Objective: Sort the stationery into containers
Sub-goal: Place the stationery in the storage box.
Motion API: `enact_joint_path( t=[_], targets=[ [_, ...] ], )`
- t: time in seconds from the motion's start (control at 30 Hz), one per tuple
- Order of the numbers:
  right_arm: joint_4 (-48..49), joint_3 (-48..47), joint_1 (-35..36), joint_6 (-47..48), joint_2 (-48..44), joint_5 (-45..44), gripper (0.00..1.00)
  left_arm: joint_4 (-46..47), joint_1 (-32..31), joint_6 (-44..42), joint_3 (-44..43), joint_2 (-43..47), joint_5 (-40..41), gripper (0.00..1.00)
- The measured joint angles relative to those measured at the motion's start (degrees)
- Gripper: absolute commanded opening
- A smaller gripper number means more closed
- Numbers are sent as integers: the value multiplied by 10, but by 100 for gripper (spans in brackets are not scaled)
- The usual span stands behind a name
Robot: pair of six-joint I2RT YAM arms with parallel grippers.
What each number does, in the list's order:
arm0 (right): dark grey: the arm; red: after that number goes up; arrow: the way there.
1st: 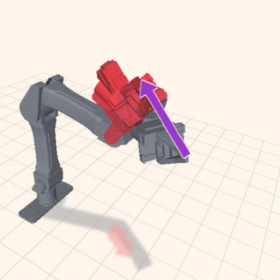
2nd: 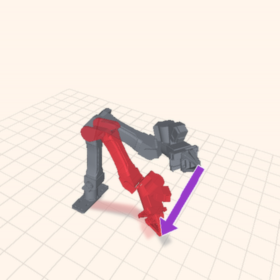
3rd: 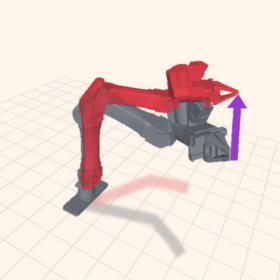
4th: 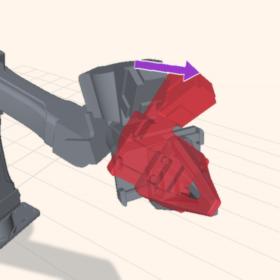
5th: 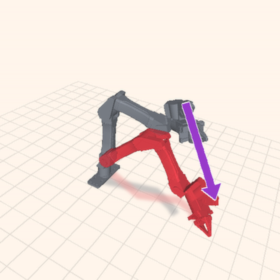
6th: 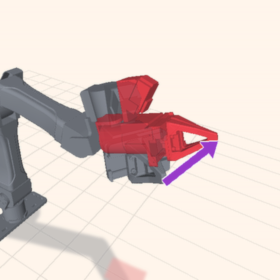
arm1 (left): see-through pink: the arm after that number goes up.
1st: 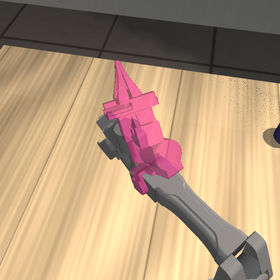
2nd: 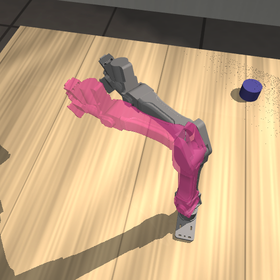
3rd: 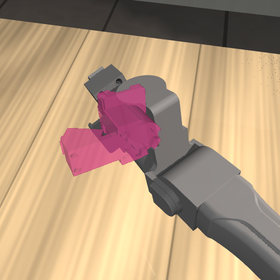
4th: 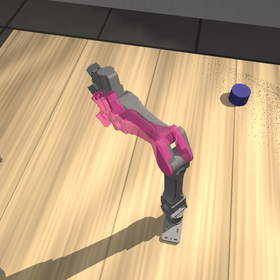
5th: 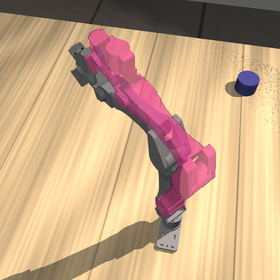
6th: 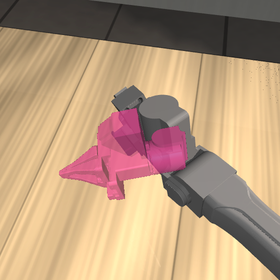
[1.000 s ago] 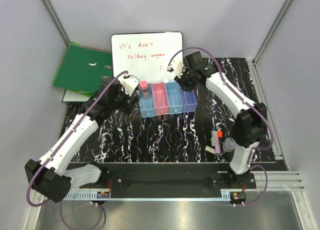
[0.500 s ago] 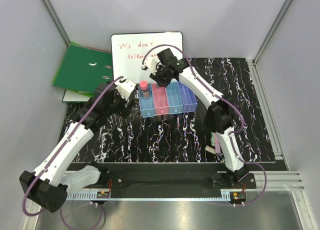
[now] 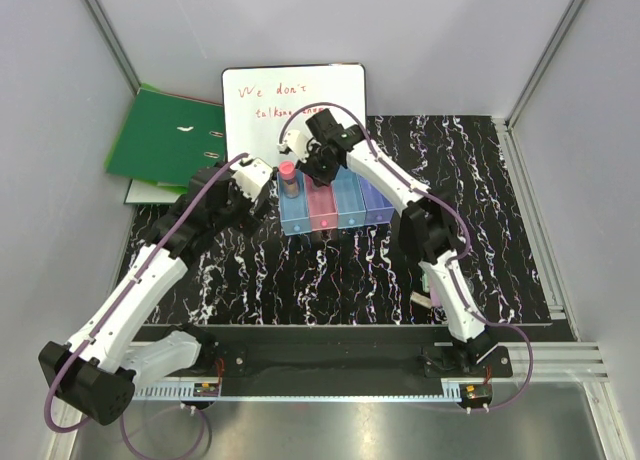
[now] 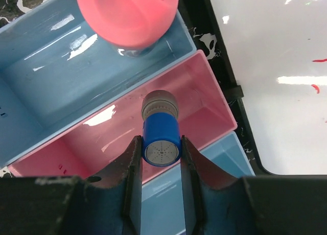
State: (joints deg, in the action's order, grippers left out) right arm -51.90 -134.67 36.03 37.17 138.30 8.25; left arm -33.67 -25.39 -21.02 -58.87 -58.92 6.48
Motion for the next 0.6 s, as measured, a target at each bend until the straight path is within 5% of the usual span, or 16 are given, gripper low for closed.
enact_joint_path(
  t=[0.17, 0.3, 0.47, 0.6],
  targets=[
    [0, 0, 1, 0, 17, 0, 2, 0, 0, 0, 0, 0, -3, 99],
    [0, -2, 1, 0, 38, 0, 14, 0, 0, 0, 0, 0, -3, 99],
    [2, -21, 1, 1, 48, -1, 43, 0, 0, 0, 0, 0, -3, 99],
    [2, -27, 1, 3, 50, -4, 56, 0, 0, 0, 0, 0, -5, 99]
  ],
)
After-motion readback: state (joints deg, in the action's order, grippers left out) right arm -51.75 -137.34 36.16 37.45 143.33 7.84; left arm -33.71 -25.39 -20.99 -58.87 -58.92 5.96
